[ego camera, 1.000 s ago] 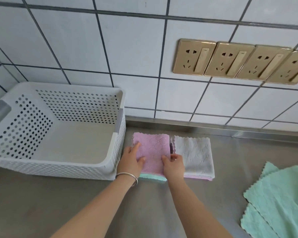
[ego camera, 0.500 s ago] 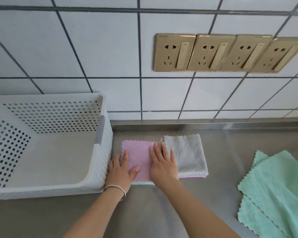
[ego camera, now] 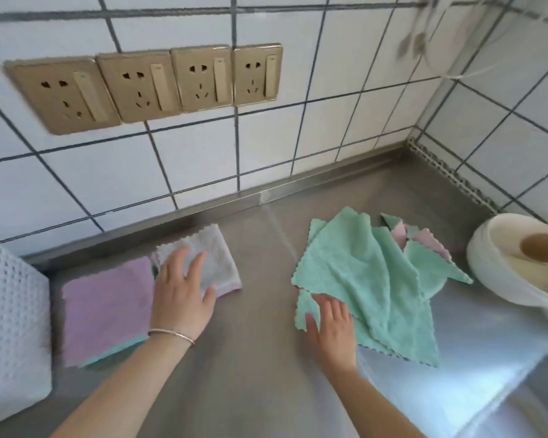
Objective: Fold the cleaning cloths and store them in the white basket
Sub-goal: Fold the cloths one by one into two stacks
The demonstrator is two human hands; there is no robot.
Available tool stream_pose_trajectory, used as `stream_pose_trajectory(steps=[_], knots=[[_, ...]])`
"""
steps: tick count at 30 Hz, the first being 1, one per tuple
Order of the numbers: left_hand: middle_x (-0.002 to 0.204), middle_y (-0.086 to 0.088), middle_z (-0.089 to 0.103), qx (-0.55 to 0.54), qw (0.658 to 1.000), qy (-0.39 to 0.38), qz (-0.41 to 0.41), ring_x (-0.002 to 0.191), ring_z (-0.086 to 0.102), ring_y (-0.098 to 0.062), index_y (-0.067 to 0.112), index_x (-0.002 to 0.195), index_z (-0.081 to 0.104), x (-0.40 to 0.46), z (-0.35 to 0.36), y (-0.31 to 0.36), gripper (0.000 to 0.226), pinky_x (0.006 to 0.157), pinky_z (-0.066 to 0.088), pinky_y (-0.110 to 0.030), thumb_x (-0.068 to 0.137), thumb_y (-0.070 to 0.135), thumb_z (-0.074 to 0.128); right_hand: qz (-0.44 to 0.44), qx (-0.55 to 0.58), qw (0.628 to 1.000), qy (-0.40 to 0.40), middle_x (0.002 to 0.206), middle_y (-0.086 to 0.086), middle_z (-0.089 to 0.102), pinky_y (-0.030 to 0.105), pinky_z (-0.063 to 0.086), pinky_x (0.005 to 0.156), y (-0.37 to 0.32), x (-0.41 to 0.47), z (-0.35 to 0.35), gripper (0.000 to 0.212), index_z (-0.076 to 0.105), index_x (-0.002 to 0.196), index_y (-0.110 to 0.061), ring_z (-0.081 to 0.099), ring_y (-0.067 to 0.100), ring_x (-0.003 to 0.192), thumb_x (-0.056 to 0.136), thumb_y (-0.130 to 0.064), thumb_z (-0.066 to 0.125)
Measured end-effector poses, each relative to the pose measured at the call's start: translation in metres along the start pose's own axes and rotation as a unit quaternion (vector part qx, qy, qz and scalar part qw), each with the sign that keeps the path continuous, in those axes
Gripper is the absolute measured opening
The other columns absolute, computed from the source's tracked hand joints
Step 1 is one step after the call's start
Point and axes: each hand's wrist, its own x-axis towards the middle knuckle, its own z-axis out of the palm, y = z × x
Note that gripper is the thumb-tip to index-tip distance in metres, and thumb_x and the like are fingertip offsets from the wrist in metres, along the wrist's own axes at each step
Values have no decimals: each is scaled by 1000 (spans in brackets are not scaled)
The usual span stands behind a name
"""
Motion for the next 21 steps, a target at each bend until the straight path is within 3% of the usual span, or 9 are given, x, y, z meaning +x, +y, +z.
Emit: stream_pose_trajectory(steps=[3,7,9,13,14,17,19,21], knots=[[115,-13,63,-29,991,-65,116,104,62,-34,10,110,63,-2,33,65,49,88,52,-43,64,21,76,60,-69,996,-10,92,1,66,33,51,70,58,-12,-30,31,60,98,-16,59,24,86,76,-30,42],[92,7,69,-49,959,-137,243,88,69,-15,22,93,68,-4,85,136,52,77,54,-24,45,33,84,86,-109,989,-51,90,0,64,32,52,66,102,-18,-46,32,63,96,-16,61,24,80,64,-19,62],[90,12,70,-35,948,-170,267,85,69,-10,26,90,70,-6,103,170,50,74,55,-21,45,42,79,95,-122,986,-61,89,-2,64,31,51,64,115,-19,-46,30,64,94,-18,59,21,81,67,-22,52],[117,1,64,-56,938,-240,245,108,61,-23,18,115,63,-15,135,216,53,94,48,-35,67,41,67,91,-115,986,-81,79,0,62,30,51,57,130,-16,-44,31,68,81,-16,59,23,70,67,-22,41],[116,2,63,-48,943,-235,229,107,60,-24,20,115,62,-16,141,222,55,93,48,-37,66,43,69,98,-104,986,-81,75,0,61,31,50,54,129,-13,-46,29,68,77,-15,59,24,67,68,-21,41],[93,8,64,-11,956,-221,191,82,64,-19,28,96,65,-14,146,232,49,68,54,-34,53,51,75,140,-36,988,-46,64,0,61,29,46,46,129,2,-52,22,63,70,-13,59,24,56,73,-18,42],[86,9,64,-8,966,-192,172,76,64,-18,30,92,65,-10,146,236,43,61,50,-33,53,41,80,168,13,985,-24,66,3,62,29,38,48,134,11,-61,14,61,80,-9,56,26,55,83,-11,47],[86,9,65,-4,976,-167,139,77,64,-20,31,92,66,-3,146,230,39,63,49,-35,56,25,80,184,62,980,-52,73,7,60,30,30,53,136,23,-77,16,57,98,-6,50,26,62,94,-15,44]])
